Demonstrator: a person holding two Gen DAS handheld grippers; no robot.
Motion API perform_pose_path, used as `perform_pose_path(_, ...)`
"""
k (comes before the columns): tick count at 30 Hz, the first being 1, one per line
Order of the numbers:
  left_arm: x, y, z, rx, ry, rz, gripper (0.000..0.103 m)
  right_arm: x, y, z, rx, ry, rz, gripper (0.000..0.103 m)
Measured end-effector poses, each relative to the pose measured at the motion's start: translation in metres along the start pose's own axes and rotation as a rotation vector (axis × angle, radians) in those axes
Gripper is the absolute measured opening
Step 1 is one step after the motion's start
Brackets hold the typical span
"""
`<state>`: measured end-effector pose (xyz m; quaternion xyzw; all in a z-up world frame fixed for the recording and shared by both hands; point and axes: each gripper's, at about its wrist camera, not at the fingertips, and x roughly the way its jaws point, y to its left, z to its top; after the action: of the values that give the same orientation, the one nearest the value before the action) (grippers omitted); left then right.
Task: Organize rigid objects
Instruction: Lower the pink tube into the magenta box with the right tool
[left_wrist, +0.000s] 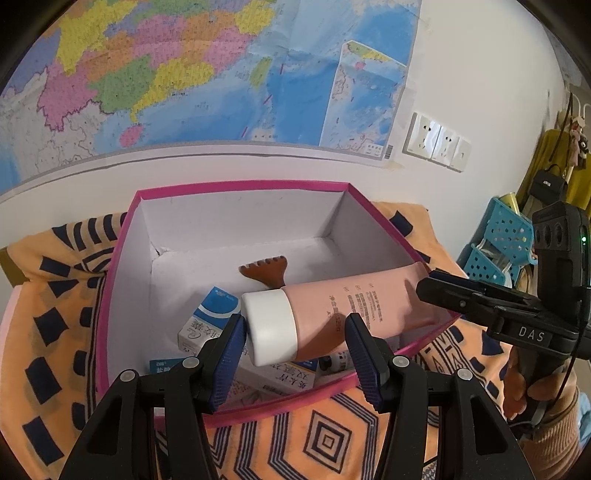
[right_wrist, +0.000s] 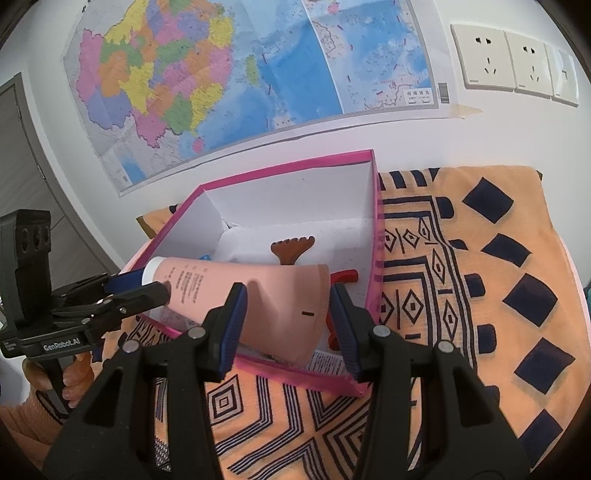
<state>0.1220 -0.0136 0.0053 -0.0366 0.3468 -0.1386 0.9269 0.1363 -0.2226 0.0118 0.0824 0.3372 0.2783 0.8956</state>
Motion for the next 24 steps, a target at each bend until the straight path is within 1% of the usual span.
perform_pose_path(7,0.010,0.002,0.000,0.001,0.020,0.012,0.056,0.008,-0.002,0.002,0.002,0.010,-0.012,0.049)
perform_pose_path(13,0.019,0.008,0.000,-0.018,0.037,0.034,0.056,0.014,0.001,0.006,-0.014,0.021,-0.021,0.049)
perform_pose_path(17,0.024,0.013,-0.001,-0.033,0.046,0.039,0.056,0.024,0.009,0.005,-0.051,0.042,-0.066,0.049)
perform_pose_path(19,0.023,0.013,0.000,-0.033,0.039,0.042,0.056,0.026,0.013,0.004,-0.072,0.042,-0.088,0.050)
perform_pose_path(24,0.014,0.010,-0.003,-0.006,0.001,0.070,0.058,0.027,0.016,0.001,-0.076,0.044,-0.083,0.050)
